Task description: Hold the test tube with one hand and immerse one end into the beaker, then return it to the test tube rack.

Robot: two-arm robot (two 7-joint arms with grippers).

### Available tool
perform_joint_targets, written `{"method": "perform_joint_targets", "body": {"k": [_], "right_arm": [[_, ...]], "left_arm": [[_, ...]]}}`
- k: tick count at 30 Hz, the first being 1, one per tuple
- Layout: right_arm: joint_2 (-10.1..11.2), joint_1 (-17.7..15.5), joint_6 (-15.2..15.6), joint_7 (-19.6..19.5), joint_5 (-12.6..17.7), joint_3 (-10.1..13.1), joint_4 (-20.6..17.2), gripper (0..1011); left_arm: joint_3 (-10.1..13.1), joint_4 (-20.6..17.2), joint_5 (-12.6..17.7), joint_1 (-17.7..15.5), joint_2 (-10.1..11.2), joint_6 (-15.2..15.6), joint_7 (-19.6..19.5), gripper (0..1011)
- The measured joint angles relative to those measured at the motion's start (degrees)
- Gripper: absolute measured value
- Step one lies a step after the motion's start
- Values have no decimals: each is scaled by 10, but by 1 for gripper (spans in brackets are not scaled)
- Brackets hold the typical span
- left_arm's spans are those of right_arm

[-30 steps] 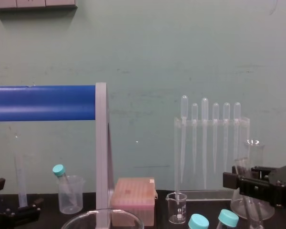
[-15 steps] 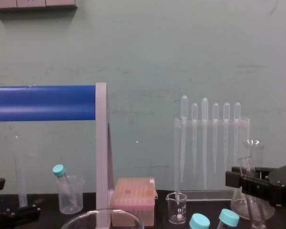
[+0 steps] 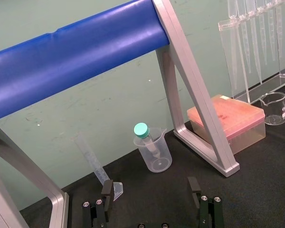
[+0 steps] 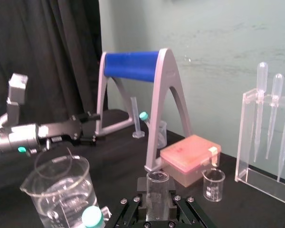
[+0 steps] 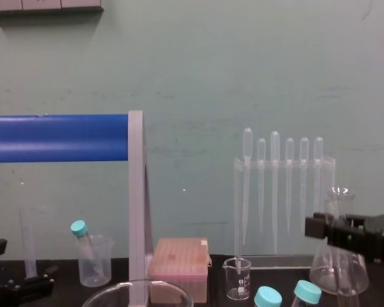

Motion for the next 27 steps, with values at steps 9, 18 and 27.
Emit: {"method": "perform_joint_targets", "body": {"k": [9, 18, 27], "right_arm": [[10, -9, 3, 7, 45, 20, -30, 225], [17, -10, -39, 6, 59, 45, -57, 225], [-19, 30, -72, 24, 61, 37, -10, 225]], "left_arm": [[0, 0, 0, 0, 0, 0, 0, 1000], [0, 0, 0, 0, 0, 0, 0, 1000], [0, 0, 0, 0, 0, 0, 0, 1000]]}}
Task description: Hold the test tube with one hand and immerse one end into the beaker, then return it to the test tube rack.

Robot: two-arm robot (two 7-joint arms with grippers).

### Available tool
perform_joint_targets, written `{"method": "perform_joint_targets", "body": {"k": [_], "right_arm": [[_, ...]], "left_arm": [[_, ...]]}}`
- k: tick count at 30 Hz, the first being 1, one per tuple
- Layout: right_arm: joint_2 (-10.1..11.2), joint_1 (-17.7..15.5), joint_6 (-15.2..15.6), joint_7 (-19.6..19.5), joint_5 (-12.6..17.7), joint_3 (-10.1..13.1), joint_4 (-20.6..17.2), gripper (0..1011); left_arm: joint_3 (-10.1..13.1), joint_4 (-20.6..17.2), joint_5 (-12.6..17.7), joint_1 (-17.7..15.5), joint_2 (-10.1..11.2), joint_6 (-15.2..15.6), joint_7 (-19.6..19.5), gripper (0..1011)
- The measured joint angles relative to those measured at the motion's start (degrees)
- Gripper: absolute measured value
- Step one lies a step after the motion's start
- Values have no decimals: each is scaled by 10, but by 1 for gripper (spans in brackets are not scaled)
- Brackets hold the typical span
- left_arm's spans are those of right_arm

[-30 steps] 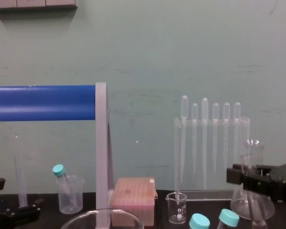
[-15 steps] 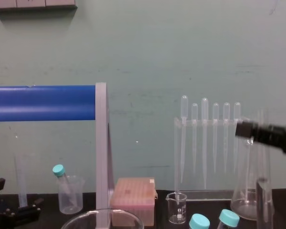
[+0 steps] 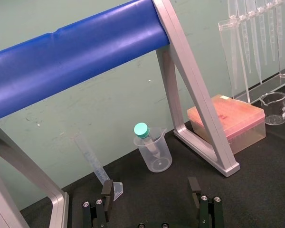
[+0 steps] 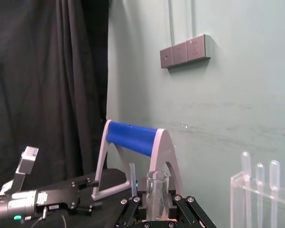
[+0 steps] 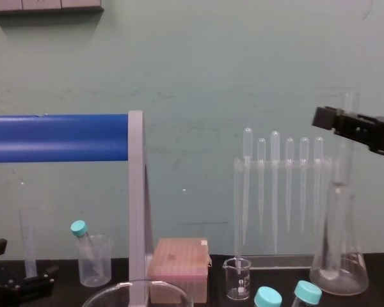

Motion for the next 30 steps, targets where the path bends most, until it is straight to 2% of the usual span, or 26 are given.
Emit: {"method": "perform_joint_targets", "body": {"k": [7, 13, 30], "right_arm": [[-23, 32, -3, 14, -6, -20, 43, 225], [-40, 57, -7, 16, -31, -42, 84, 225], [-38, 54, -6, 17, -27, -39, 79, 225]], "left_arm": [[0, 0, 0, 0, 0, 0, 0, 1000], [0, 0, 0, 0, 0, 0, 0, 1000], [0, 0, 0, 0, 0, 0, 0, 1000]]}}
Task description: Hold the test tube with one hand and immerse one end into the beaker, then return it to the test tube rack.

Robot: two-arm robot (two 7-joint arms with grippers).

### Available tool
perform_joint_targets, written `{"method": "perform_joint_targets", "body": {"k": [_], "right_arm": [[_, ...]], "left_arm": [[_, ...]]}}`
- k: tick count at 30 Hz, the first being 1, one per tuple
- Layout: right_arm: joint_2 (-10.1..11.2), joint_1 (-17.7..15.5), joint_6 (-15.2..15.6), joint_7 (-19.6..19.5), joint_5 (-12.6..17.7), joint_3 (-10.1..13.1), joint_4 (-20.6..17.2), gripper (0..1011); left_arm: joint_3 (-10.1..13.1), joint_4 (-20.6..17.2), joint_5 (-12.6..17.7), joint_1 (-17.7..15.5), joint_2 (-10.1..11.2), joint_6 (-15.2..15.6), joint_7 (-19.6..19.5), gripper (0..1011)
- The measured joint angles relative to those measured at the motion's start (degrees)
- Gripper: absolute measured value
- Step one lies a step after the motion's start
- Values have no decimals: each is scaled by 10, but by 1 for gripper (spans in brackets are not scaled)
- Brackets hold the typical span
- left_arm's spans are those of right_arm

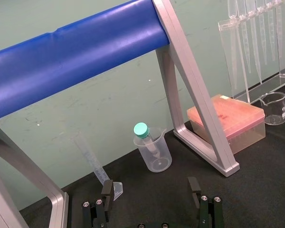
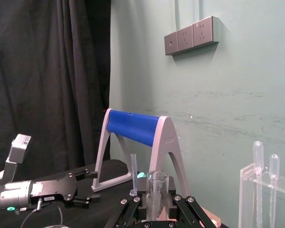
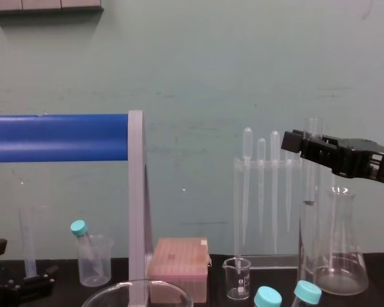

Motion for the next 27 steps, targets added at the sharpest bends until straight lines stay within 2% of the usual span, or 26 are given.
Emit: {"method": "perform_joint_targets", "body": {"k": [27], "right_arm": [[1, -1, 1, 0, 2, 1, -2, 225]], "left_arm": [[0, 0, 0, 0, 0, 0, 0, 1000]]}}
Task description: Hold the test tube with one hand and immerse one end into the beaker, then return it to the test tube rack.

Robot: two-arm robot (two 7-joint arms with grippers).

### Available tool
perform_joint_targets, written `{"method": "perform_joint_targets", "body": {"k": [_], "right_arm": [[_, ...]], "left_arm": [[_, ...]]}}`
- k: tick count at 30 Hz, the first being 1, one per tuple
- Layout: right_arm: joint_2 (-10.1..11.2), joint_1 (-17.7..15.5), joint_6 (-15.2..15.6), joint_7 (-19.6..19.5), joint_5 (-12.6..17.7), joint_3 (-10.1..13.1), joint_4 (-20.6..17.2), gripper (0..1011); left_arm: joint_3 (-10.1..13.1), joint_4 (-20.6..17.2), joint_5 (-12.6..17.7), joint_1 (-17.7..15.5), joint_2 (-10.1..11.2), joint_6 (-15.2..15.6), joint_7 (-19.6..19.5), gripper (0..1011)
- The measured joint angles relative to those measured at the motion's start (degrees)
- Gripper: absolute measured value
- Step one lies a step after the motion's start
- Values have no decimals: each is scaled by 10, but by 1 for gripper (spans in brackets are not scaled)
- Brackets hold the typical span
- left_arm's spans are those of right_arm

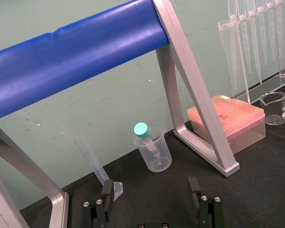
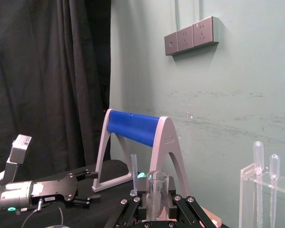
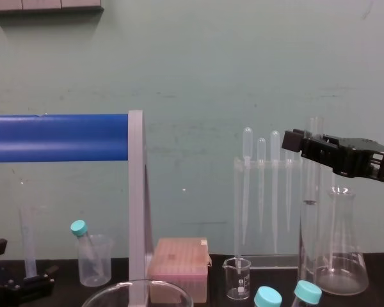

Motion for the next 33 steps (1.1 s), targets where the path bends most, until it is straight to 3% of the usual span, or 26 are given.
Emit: {"method": "perform_joint_targets", "body": {"k": [22, 31, 33], "right_arm": [[0, 3, 0, 2, -1, -1, 0, 225], [-13, 42, -4, 43, 5, -16, 5, 225], [-26, 65, -5, 70, 13, -29, 14, 225]], "left_arm": [[0, 0, 0, 0, 0, 0, 0, 1000], [0, 0, 0, 0, 0, 0, 0, 1000], [0, 0, 0, 0, 0, 0, 0, 1000]]}}
